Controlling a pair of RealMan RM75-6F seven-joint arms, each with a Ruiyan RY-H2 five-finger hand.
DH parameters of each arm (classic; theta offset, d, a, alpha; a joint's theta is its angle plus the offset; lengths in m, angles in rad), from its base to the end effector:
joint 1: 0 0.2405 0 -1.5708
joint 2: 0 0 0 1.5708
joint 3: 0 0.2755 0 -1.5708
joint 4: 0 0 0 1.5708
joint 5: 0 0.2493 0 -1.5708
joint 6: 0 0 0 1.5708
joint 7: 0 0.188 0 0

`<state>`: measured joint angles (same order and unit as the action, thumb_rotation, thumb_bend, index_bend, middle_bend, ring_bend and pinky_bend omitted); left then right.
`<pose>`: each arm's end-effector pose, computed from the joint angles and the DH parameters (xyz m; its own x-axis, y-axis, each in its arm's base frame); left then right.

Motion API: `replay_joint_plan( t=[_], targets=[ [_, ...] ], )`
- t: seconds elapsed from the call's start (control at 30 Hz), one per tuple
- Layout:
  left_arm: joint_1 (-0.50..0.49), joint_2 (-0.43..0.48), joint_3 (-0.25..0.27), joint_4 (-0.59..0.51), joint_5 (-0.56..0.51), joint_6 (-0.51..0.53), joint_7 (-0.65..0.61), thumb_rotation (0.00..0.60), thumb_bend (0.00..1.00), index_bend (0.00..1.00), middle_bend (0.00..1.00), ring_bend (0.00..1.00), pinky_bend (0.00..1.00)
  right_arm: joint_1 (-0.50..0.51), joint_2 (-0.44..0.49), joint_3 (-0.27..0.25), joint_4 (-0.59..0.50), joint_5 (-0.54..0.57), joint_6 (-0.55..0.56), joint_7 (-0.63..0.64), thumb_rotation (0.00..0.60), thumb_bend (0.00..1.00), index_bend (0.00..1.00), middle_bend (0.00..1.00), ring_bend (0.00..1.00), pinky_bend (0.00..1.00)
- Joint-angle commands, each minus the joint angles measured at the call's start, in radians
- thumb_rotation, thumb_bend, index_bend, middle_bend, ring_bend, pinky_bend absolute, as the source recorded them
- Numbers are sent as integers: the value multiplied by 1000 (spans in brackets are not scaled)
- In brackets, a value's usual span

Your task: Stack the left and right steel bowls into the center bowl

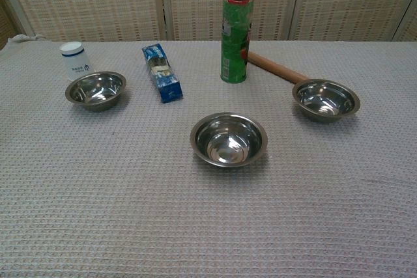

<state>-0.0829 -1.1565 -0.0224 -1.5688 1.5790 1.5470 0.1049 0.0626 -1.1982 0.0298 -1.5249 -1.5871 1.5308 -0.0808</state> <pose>-0.3344 0.2220 0.1226 0.4964 -0.0407 0.8671 0.8634 -0.0800 -0.4981 -0.3432 -0.2173 0.1102 0.4789 0.0210 0.8776 -0.8749 -0.0706 0.4792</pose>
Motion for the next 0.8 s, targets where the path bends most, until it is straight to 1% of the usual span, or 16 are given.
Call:
replay_joint_plan(
  t=[0.03,0.17,0.27,0.37,0.5,0.7,0.8],
  targets=[
    [-6,-6,0,4,-2,-12,0,600,420,0,0,0,116,0,-1,0,0,-1,1,-1,600,45,0,0,0,0],
    [-40,-42,-8,27,3,-54,-6,600,419,0,0,0,116,-4,0,2,-2,-3,10,4,600,45,0,0,0,0],
    [-95,-89,-26,71,8,-115,3,600,420,0,0,0,116,-7,2,4,-3,-3,18,6,600,45,0,0,0,0],
    [-161,-146,-59,136,-18,-195,34,600,419,0,0,0,115,-5,2,6,-3,2,14,6,600,45,0,0,0,0],
    [-257,-219,-100,218,-61,-315,5,600,420,1,0,0,116,-3,1,11,0,17,4,2,600,45,0,0,0,0],
    [-351,-323,-123,332,-109,-433,1,600,421,2,0,0,116,-9,5,19,-5,33,9,-6,600,45,0,0,0,0],
    [-387,-368,-132,388,-119,-462,-9,600,420,2,0,0,116,-9,5,19,-6,36,6,-10,600,45,0,0,0,0]
  ],
)
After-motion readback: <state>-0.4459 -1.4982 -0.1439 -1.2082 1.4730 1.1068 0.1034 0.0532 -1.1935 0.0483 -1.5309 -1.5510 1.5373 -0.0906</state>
